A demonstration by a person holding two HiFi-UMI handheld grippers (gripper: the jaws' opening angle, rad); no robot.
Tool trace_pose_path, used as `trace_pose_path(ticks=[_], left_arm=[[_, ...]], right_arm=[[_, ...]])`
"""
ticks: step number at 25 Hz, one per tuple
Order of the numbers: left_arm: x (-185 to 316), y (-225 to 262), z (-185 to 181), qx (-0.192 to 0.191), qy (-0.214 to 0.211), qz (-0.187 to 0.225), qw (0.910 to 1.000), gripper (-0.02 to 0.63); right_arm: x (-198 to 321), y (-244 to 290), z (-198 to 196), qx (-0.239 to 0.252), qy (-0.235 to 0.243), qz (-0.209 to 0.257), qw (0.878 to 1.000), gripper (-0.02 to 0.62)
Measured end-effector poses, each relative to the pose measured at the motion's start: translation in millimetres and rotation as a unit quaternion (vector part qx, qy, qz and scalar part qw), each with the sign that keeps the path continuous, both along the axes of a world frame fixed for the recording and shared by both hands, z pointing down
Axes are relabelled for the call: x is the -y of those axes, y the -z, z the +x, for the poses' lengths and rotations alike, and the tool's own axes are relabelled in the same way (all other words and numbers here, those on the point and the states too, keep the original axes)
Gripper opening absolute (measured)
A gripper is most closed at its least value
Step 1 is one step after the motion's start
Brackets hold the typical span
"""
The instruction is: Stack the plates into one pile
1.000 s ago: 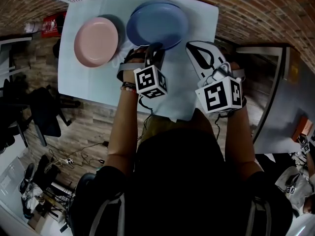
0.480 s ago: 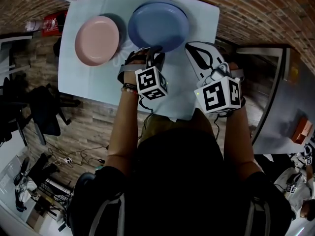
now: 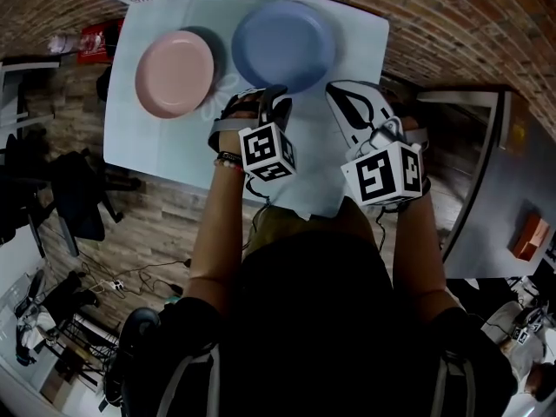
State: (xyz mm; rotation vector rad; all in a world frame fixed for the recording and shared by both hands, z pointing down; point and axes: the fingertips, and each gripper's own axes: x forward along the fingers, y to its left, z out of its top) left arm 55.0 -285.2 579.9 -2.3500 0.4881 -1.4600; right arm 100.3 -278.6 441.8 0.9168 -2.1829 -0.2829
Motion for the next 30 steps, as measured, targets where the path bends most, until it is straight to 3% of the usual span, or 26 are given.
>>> trace_pose_path(ticks=[15, 18, 25, 30], left_arm=[[7.7, 50.3, -1.1, 0.01, -0.005, 0.037, 0.9992, 0.115], [2.1, 67.2, 1.3, 0.011, -0.012, 0.055, 0.9984, 0.079], [-11.1, 113.3, 0.0, -0.01, -0.023, 0.09, 0.9956, 0.038], [-23.9, 153.1, -19.7, -0.056, -0.008, 0.095, 0.9938, 0.025]], right_arm=[[-5.3, 34.5, -0.9, 0.003, -0.003, 0.03, 1.0, 0.034], [-5.9, 47.1, 0.7, 0.017, -0.017, 0.036, 0.999, 0.035], [-14.5, 60.2, -3.3, 0.021, -0.034, 0.051, 0.998, 0.035], [-30.3, 71.1, -27.0, 0.012, -0.024, 0.065, 0.997, 0.035]])
